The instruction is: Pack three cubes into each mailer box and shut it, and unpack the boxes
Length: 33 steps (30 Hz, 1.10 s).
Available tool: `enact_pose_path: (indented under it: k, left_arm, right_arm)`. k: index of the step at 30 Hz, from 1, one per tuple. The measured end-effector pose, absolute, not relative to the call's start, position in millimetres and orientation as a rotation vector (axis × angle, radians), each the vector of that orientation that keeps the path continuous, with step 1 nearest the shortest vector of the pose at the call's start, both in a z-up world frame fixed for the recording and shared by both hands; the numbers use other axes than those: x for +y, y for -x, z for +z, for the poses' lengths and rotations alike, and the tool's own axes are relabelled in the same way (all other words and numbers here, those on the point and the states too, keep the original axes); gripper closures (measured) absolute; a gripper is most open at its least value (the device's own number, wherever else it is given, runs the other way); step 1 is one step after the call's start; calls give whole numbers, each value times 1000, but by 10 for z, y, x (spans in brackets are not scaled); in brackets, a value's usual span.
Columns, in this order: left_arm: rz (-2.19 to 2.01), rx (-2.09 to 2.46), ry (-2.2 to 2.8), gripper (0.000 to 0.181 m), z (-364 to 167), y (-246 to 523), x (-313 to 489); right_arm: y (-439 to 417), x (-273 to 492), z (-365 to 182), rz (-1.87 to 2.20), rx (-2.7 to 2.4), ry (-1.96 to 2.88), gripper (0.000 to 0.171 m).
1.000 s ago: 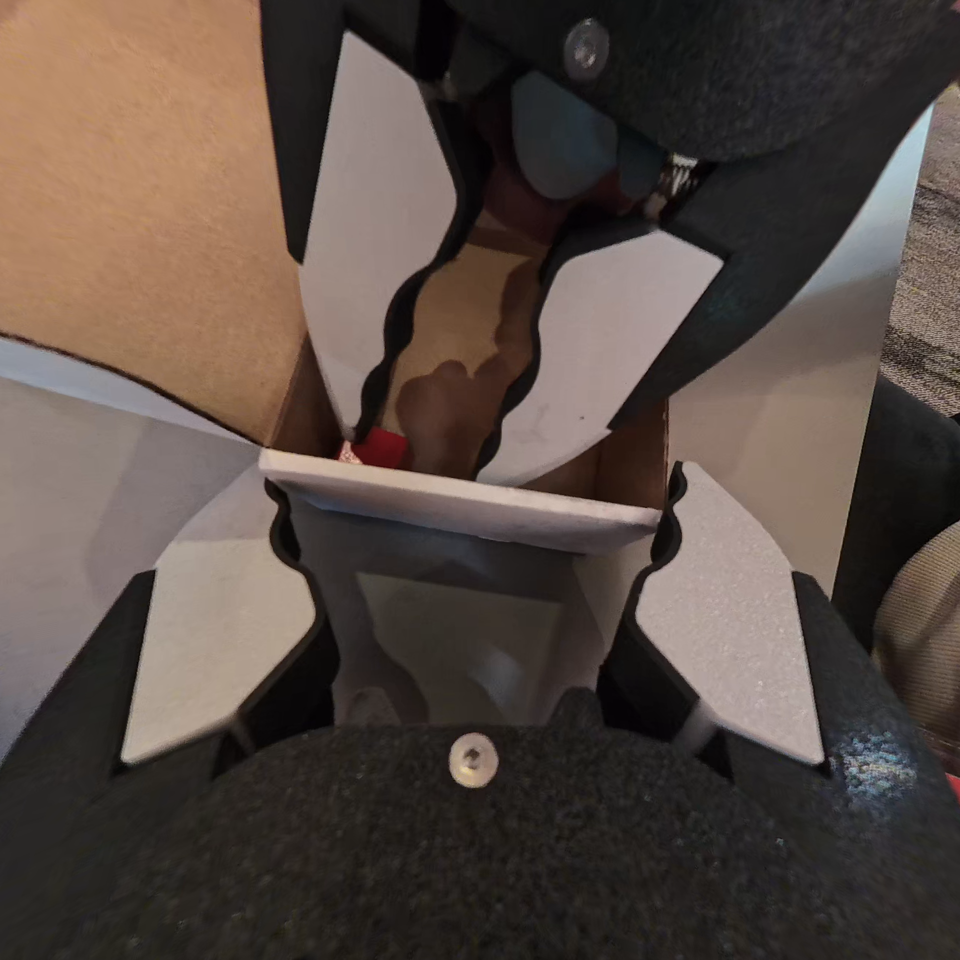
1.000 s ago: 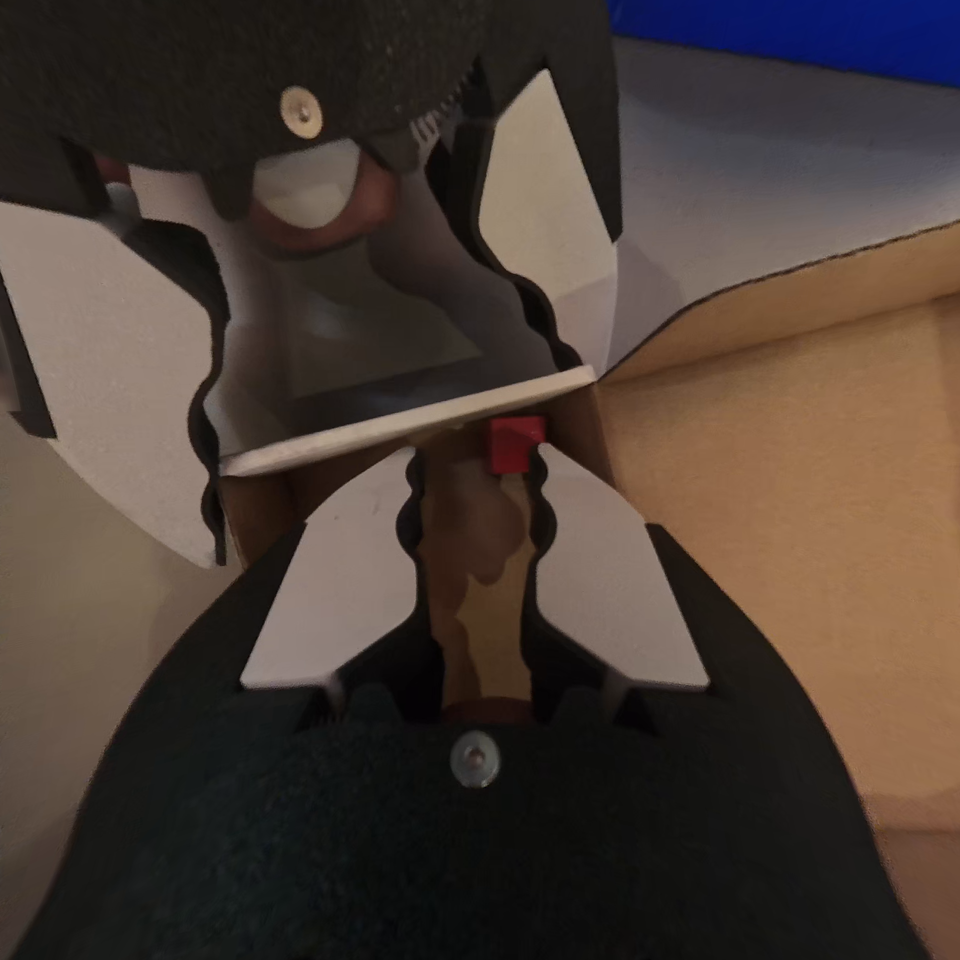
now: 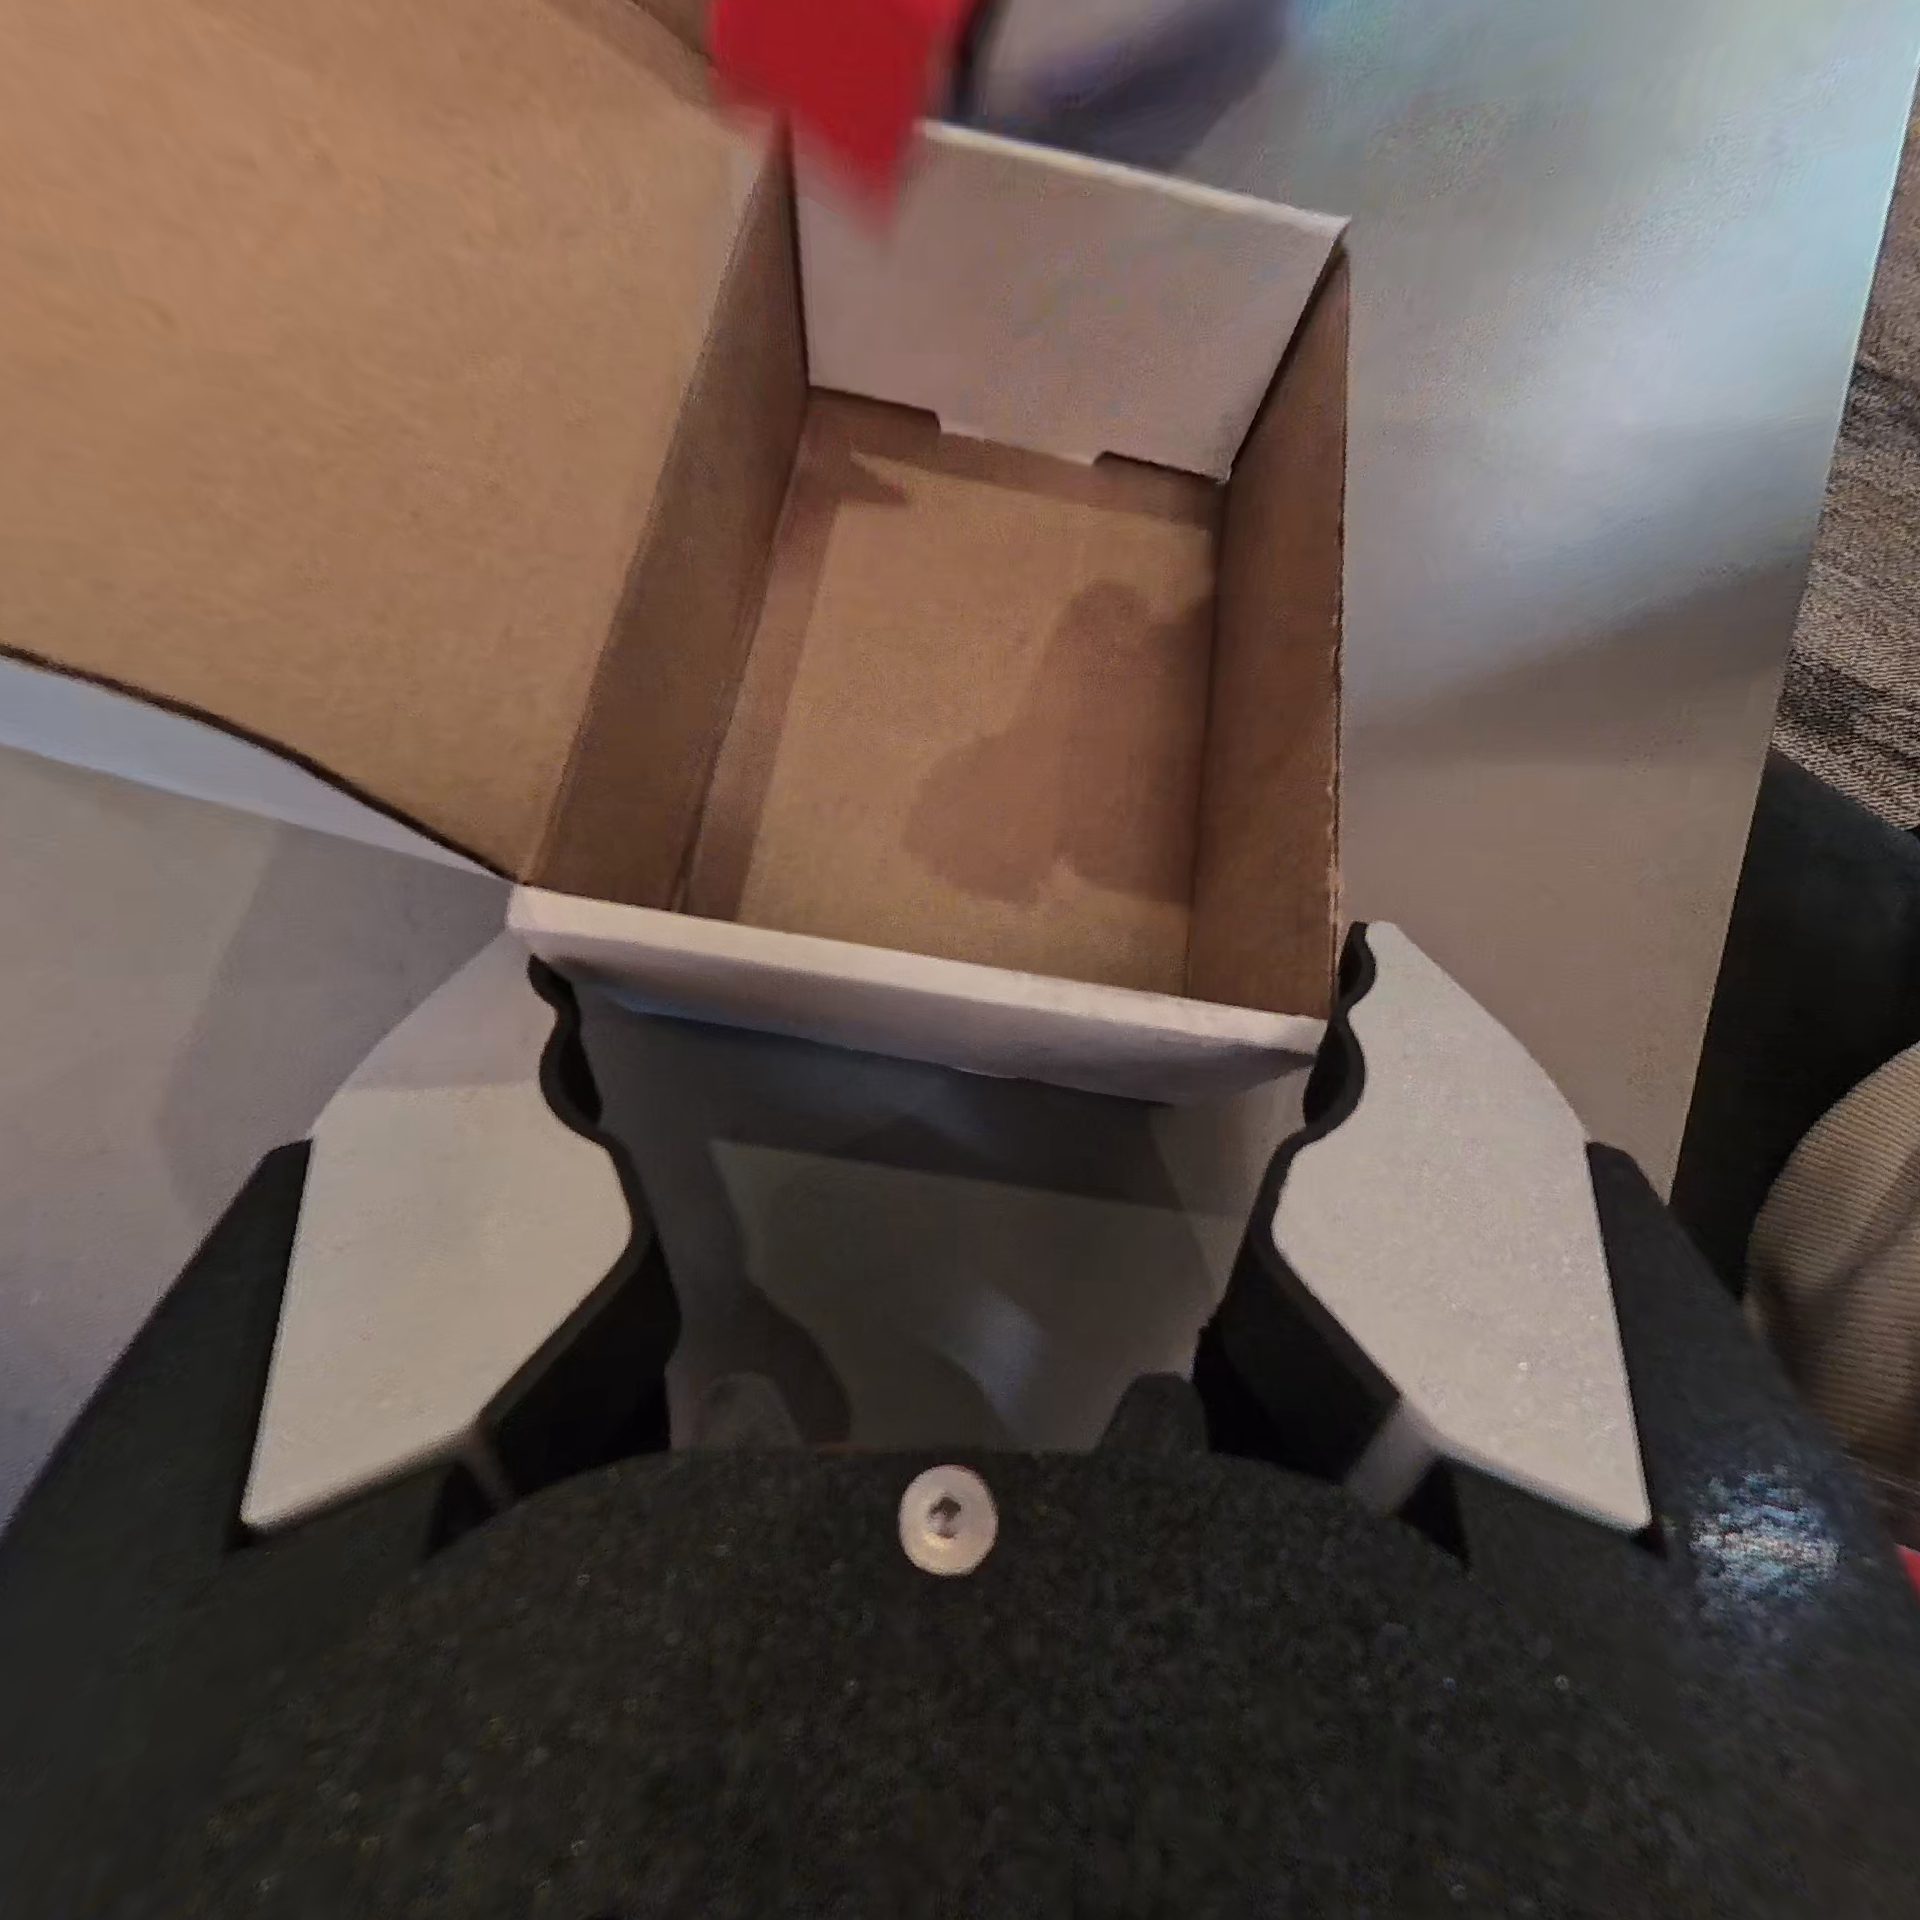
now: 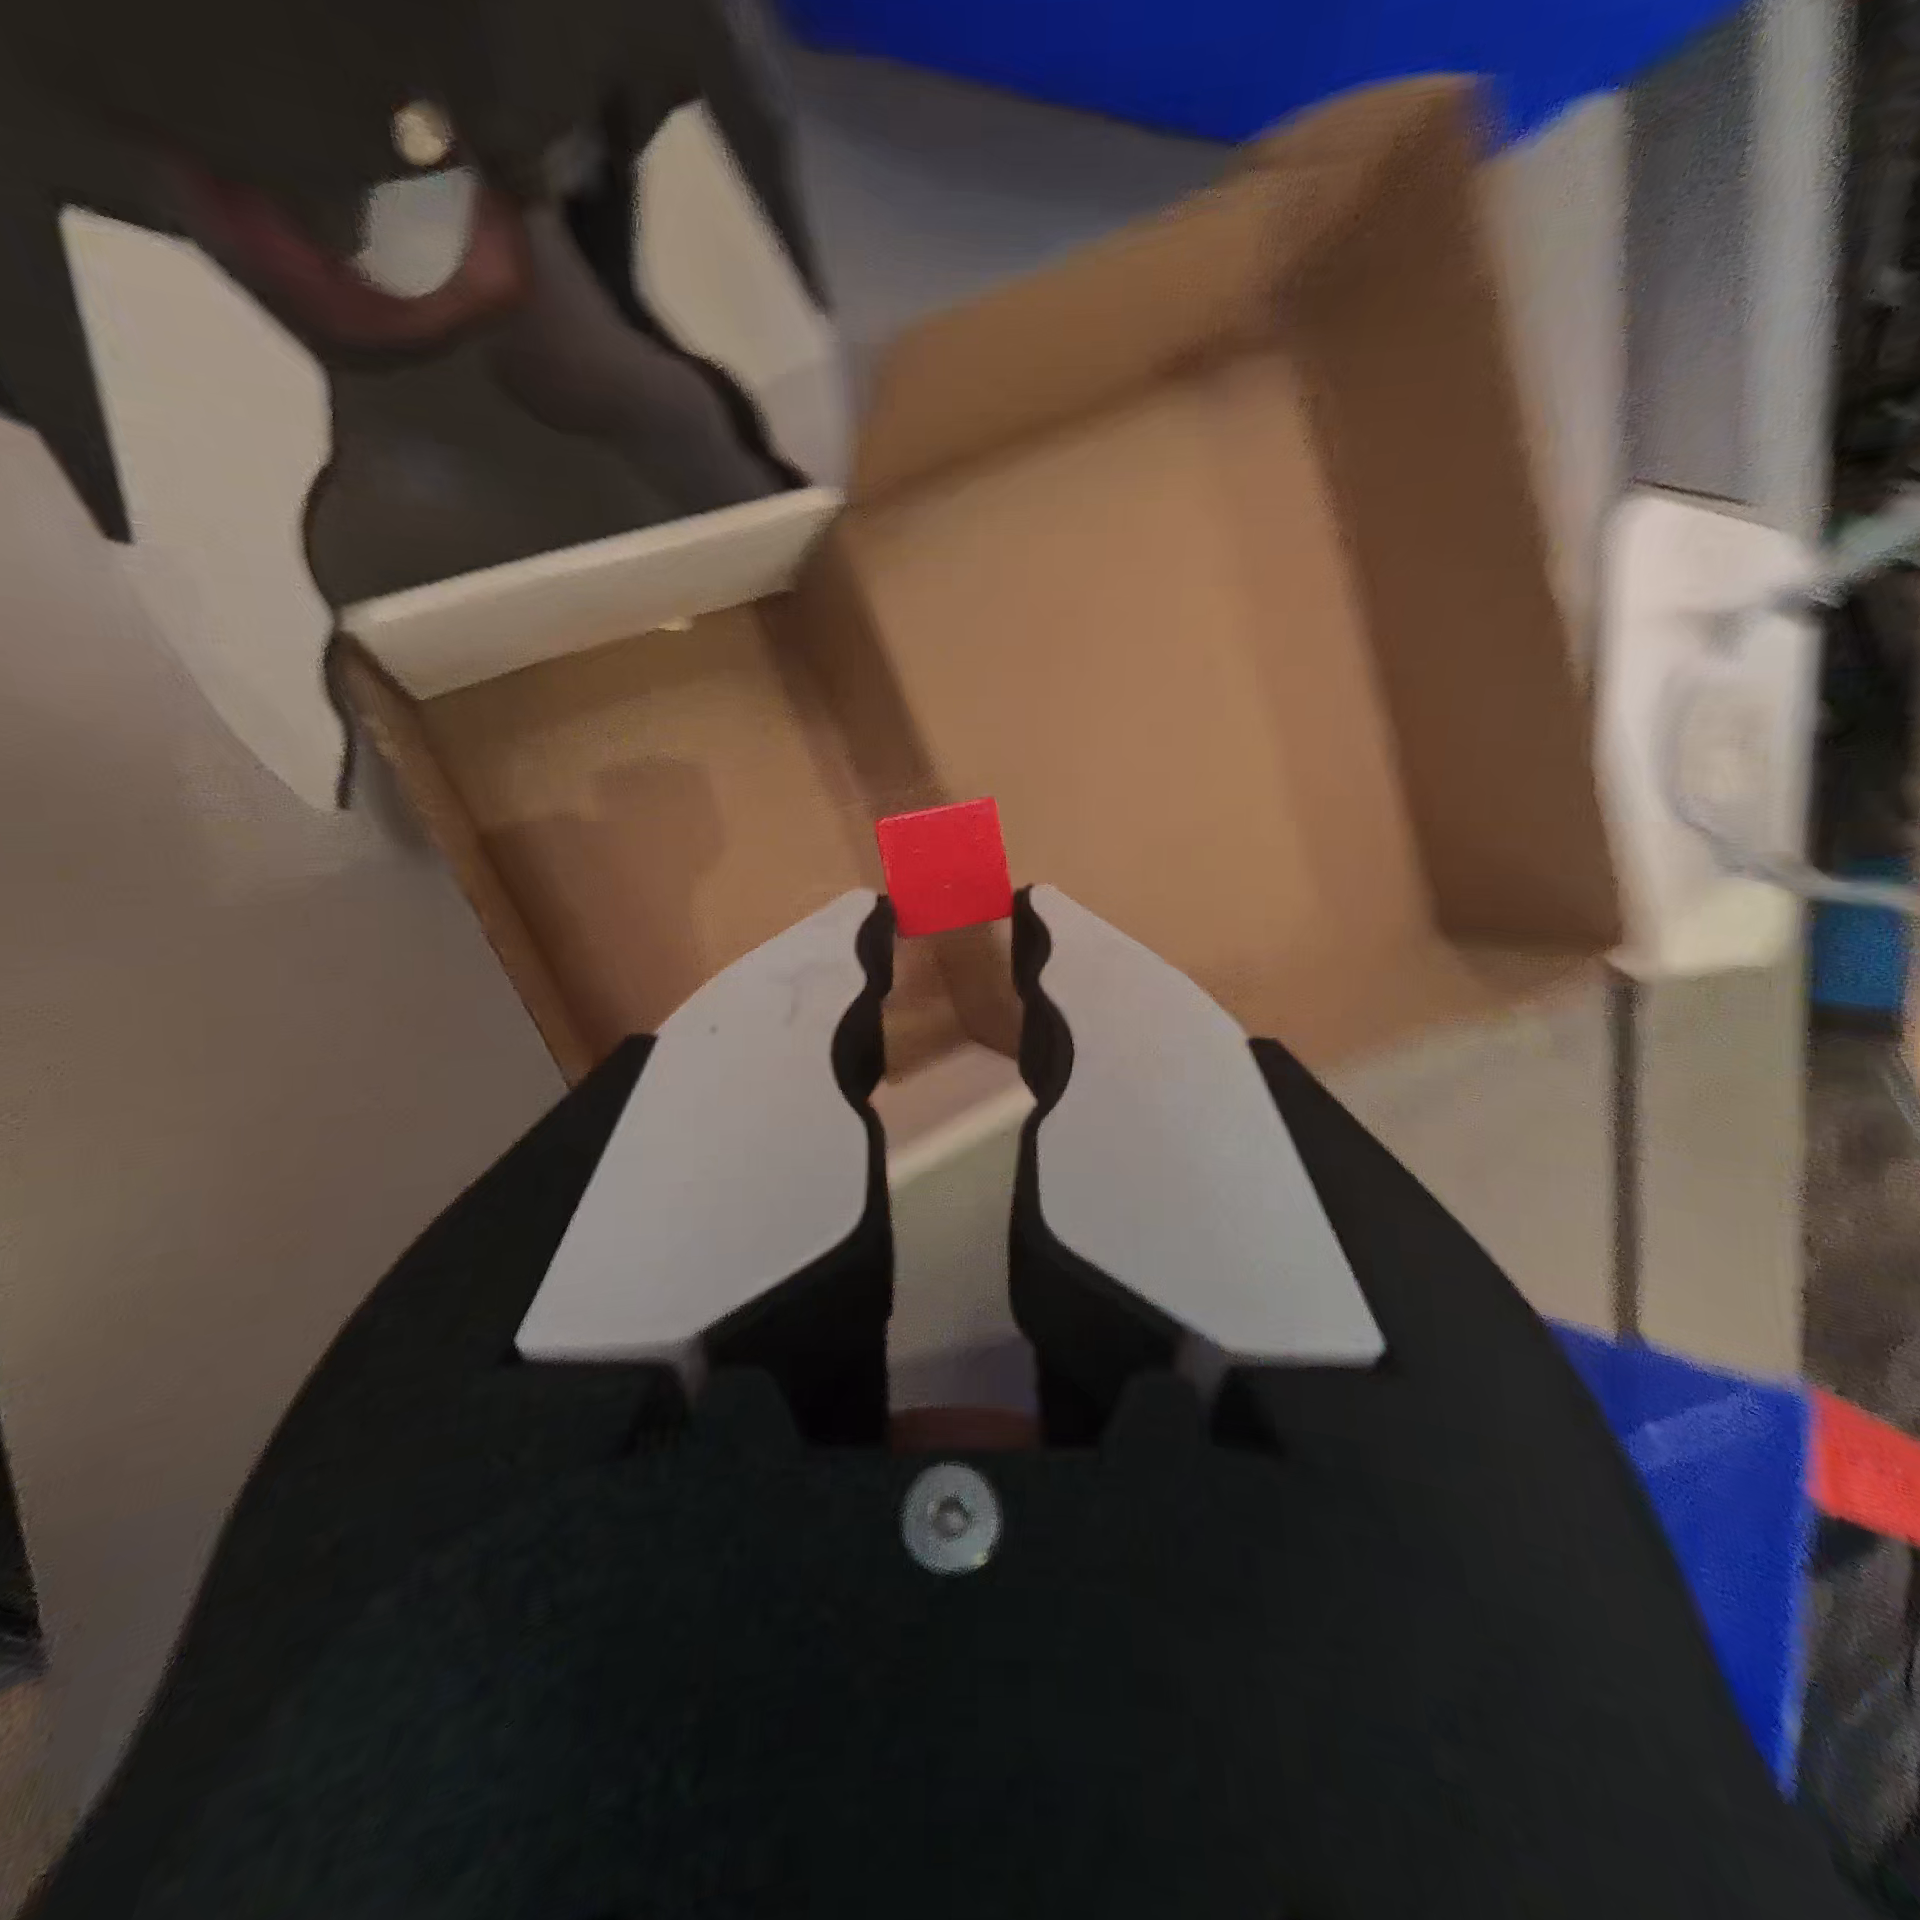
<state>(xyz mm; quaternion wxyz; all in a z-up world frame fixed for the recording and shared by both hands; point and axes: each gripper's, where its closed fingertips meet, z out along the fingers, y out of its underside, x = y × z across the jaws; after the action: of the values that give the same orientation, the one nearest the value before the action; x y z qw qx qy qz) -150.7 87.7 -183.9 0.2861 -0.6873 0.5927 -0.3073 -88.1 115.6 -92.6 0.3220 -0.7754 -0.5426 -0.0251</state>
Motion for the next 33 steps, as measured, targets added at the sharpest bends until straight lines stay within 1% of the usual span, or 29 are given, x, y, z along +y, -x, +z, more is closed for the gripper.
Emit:
enact_pose_path:
  k: [3, 5, 6, 8, 10, 14, 18, 22, 25, 30, 33]
  left_arm:
    - [-815, 1585, 1834, 49, -1839, 1508, 877]
    - [-811, 1586, 1831, 49, -1839, 1507, 876]
    - [-811, 1586, 1831, 49, -1838, 1508, 875]
    - [-813, 1586, 1832, 49, -1838, 1508, 875]
    - [-812, 1587, 1831, 49, -1839, 1508, 875]
    - [-805, 1588, 1828, 49, -1839, 1510, 875]
    - [-802, 1589, 1828, 49, -1840, 1527, 873]
    - [-806, 1606, 1829, 49, -1845, 1565, 873]
    - [-804, 1618, 1826, 49, -1839, 1601, 885]
    - [-814, 1640, 1833, 49, -1841, 1663, 878]
    - [-796, 1652, 1821, 49, -1835, 1702, 913]
  right_arm:
    - [305, 1170, -290, -106, -1117, 2056, 150]
    - [-192, 1145, -58, -125, -894, 2112, 150]
    - [-461, 1134, -36, -145, -783, 2162, 150]
    - [-985, 1102, -181, -202, -580, 2304, 150]
    - [-1367, 1048, -482, -244, -450, 2461, 150]
    - [-1908, 1009, -1022, -312, -226, 2666, 149]
    - [-2367, 909, -1357, -348, 107, 2790, 149]
    - [-2579, 867, -1606, -412, 261, 2848, 149]
    - [-2702, 870, -1733, -507, 263, 2888, 149]
    - [-2690, 928, -1869, -495, 227, 2908, 149]
    - [-2703, 904, -1841, -513, 217, 2912, 140]
